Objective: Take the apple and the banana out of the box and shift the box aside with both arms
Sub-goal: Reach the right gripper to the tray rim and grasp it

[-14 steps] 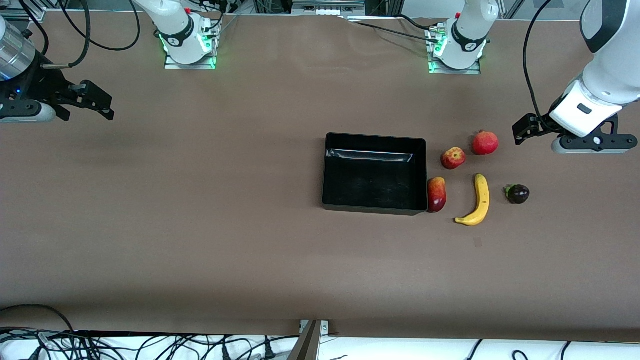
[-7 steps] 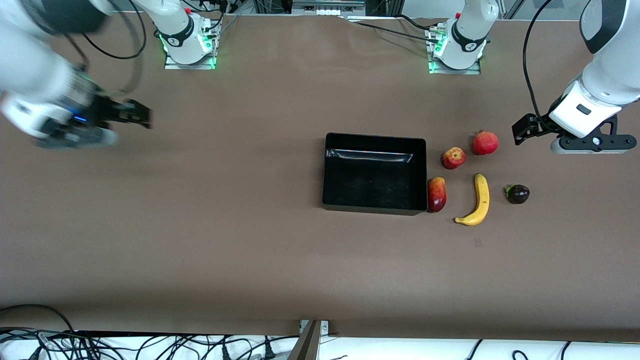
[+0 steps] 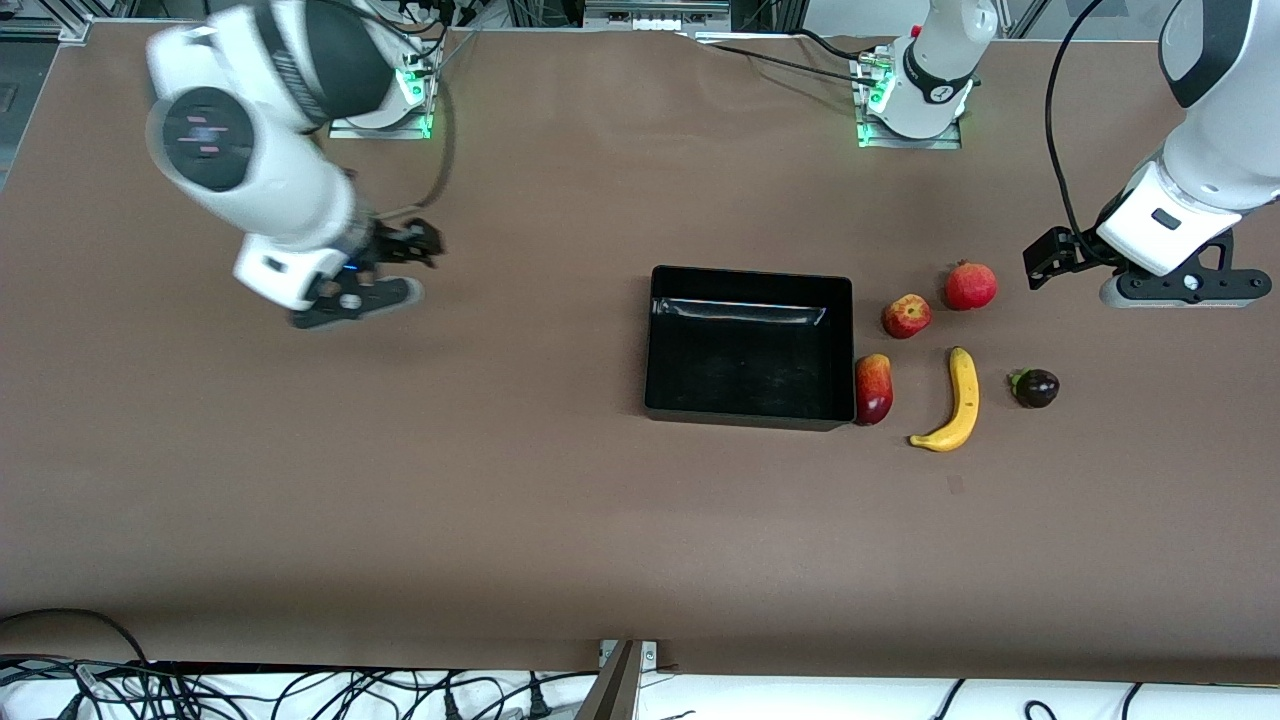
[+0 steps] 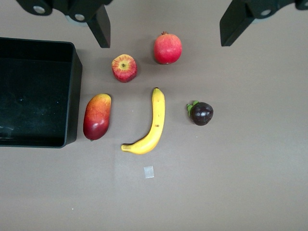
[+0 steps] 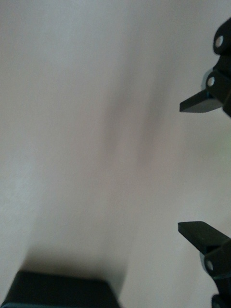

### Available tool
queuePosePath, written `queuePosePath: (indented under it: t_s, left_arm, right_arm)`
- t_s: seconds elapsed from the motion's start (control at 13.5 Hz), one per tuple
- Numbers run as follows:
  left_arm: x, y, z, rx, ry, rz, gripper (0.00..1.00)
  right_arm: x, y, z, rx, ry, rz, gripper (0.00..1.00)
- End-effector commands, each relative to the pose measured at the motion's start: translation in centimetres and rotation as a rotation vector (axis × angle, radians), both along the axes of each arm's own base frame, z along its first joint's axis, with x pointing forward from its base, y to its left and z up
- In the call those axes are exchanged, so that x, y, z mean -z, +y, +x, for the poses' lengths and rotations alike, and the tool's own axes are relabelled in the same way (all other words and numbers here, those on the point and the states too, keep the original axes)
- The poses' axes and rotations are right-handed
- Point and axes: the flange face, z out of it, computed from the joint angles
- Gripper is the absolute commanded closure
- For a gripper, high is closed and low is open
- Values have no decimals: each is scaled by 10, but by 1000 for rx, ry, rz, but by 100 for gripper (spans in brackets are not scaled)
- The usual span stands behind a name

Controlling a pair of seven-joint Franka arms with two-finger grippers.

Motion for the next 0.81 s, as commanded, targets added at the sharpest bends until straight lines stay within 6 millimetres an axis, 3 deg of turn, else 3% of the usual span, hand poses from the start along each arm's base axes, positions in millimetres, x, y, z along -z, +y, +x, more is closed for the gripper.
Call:
queuePosePath:
  t_s: [0.0, 0.15, 0.44, 0.52, 0.74]
  left_arm:
    - [-4, 0, 0, 16, 10, 18, 0]
    - [-4, 0, 0, 15, 8, 16, 0]
    - [-4, 0, 0, 16, 10, 18, 0]
    - [-4, 0, 0, 16, 10, 18, 0]
    - [-5, 0, 1, 16, 7, 18, 0]
  right_arm:
    - [57, 87, -8, 120, -28, 23, 0]
    - [96, 141, -22, 209, -72, 44, 0]
    - [147, 233, -49, 338, -121, 99, 0]
    - [160, 249, -58, 329, -130, 109, 0]
    - [200, 270, -71, 292, -155, 132, 0]
